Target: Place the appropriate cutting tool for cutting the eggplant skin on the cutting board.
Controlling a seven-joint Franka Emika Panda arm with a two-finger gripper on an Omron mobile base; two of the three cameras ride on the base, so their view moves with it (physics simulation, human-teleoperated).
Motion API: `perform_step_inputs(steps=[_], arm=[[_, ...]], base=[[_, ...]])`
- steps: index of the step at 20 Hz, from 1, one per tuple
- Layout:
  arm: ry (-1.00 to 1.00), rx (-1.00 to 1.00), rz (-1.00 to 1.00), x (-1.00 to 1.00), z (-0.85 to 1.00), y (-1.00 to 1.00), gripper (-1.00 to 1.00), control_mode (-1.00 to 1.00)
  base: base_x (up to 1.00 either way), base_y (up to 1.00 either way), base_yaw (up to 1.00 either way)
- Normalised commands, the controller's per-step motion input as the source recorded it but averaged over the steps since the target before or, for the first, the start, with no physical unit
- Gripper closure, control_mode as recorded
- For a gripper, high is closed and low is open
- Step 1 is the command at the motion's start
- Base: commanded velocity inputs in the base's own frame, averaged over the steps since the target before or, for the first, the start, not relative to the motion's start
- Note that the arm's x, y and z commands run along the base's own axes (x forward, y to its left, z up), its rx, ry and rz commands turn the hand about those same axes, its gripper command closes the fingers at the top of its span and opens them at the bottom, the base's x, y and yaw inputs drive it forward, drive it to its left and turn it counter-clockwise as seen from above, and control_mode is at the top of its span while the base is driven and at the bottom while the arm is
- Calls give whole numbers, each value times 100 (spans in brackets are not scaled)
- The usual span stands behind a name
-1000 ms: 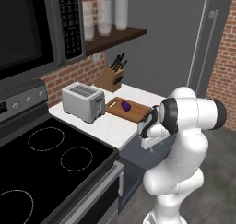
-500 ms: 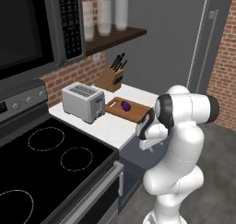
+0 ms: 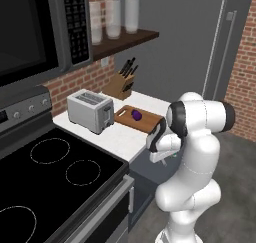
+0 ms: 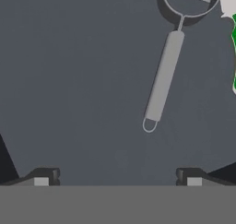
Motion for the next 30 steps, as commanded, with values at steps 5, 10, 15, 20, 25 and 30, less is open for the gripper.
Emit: perform_step_inputs(steps=[5,10,15,20,25,30], arm=[[-5,2,-1,13,0,2,-100,-100],[-9,1,-1,12,-2,0,-100,-100],[-7,1,-1,1,-10,0,-100,-100],[-2,0,-2,0,-23,0,-100,-100],[0,0,-2,-29,2,-22,-100,-100],[0,0,-9,-66,51,-43,-100,-100]], base=[[0,0,0],[0,0,0],[0,0,0],[0,0,0],[0,0,0],[0,0,0]])
